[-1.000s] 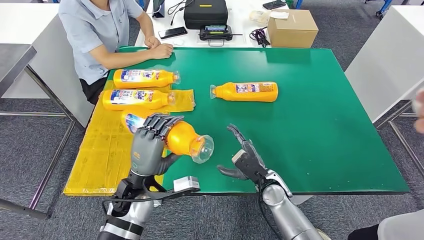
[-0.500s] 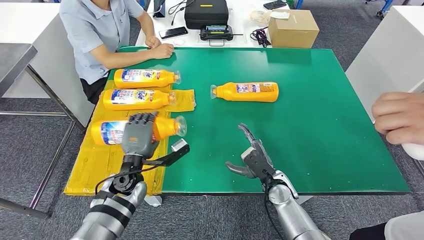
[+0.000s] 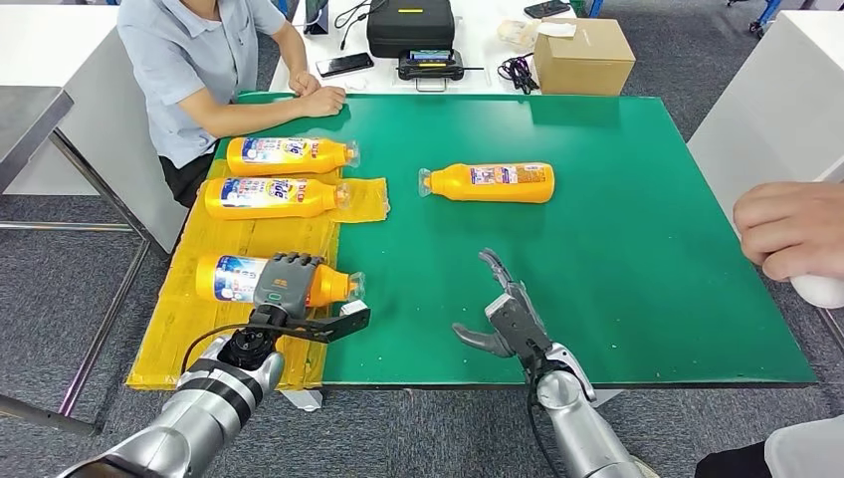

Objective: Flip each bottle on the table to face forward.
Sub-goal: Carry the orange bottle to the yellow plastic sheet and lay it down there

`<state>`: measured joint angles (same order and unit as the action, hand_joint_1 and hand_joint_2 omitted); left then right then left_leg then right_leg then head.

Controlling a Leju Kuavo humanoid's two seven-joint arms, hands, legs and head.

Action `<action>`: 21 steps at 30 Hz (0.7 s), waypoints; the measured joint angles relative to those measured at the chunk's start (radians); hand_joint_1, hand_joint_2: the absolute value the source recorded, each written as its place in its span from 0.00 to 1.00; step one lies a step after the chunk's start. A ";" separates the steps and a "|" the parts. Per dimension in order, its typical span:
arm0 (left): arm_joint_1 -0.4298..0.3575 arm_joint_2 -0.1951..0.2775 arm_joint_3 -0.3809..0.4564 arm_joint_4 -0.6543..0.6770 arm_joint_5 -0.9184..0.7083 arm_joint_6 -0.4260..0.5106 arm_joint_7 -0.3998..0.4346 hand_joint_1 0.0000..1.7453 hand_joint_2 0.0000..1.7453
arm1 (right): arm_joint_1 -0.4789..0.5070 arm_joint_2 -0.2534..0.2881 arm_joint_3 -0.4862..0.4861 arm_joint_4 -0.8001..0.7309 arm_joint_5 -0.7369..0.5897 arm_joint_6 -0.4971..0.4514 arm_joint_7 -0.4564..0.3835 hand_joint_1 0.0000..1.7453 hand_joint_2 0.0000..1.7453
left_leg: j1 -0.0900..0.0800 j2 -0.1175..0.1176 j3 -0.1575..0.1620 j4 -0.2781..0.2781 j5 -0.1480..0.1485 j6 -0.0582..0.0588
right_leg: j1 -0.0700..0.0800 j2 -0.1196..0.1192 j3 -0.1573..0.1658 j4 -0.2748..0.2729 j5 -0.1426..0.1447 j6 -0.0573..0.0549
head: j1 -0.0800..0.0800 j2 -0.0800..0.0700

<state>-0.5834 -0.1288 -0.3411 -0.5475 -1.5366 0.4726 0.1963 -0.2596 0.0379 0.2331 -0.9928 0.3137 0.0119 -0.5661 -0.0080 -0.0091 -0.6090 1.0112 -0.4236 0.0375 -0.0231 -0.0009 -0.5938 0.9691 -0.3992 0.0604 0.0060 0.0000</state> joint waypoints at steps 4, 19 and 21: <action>-0.032 0.000 -0.008 0.043 0.004 -0.027 -0.018 0.08 1.00 | 0.000 0.013 0.000 0.003 0.003 0.004 -0.002 0.00 1.00 | 0.000 0.000 0.001 0.000 0.000 0.000 | 0.000 0.000 0.001 0.000 0.000 0.000 | 0.000 0.000; -0.101 -0.018 0.000 0.099 0.156 -0.242 -0.128 0.00 1.00 | -0.002 0.028 -0.010 0.007 0.010 0.010 -0.002 0.00 1.00 | 0.000 -0.001 0.004 0.000 0.000 0.000 | 0.000 0.000 0.005 0.000 0.000 0.000 | 0.000 0.000; -0.104 -0.019 0.006 0.099 0.174 -0.261 -0.144 0.00 1.00 | -0.002 0.028 -0.012 0.007 0.012 0.010 -0.002 0.00 1.00 | 0.000 -0.001 0.005 0.000 0.000 0.000 | 0.000 0.000 0.005 0.000 0.000 0.000 | 0.000 0.000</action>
<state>-0.6871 -0.1480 -0.3353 -0.4486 -1.3627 0.2115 0.0525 -0.2619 0.0655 0.2208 -0.9854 0.3256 0.0224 -0.5684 -0.0080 -0.0097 -0.6039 1.0111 -0.4235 0.0374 -0.0231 -0.0012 -0.5883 0.9690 -0.3993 0.0603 0.0060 0.0000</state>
